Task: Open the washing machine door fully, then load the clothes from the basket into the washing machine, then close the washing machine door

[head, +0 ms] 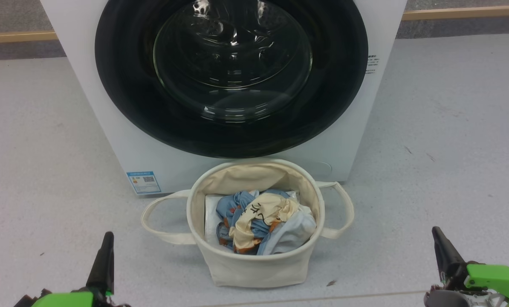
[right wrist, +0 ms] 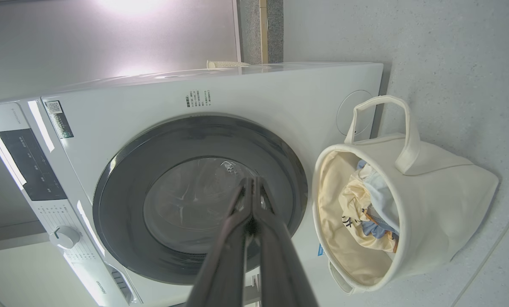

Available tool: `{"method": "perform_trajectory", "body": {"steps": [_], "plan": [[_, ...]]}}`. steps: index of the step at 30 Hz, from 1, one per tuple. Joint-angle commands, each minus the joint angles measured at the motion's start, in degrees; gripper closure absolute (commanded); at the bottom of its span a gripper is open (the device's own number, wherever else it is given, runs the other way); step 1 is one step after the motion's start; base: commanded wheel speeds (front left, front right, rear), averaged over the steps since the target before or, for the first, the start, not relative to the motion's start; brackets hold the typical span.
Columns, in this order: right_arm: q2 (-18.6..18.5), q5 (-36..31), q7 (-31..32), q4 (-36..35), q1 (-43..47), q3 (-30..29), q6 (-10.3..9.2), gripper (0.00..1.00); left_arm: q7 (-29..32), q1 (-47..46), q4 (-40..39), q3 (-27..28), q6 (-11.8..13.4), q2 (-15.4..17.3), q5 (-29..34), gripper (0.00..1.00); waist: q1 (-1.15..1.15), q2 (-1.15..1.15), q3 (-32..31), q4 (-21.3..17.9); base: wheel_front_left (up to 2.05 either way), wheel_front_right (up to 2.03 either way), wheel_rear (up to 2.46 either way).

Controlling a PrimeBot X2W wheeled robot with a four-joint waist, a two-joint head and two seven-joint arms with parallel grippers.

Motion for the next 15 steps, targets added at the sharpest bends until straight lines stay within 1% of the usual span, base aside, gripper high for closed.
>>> {"method": "perform_trajectory", "body": {"steps": [1, 15], "plan": [[-0.3, -0.2, 0.5, -1.8, -2.9, 1.1, 0.91, 1.00, 0.4, -3.1, -1.5, 2.0, -0.4, 0.4, 0.6, 1.00, 0.00, 0.00, 0.0, 0.0, 0.00, 0.00, 0.00], [-0.3, -0.2, 0.5, -1.8, -2.9, 1.0, 0.91, 1.00, 0.4, -3.1, -1.5, 2.0, -0.4, 0.3, 0.7, 1.00, 0.00, 0.00, 0.0, 0.0, 0.00, 0.00, 0.00]]}}
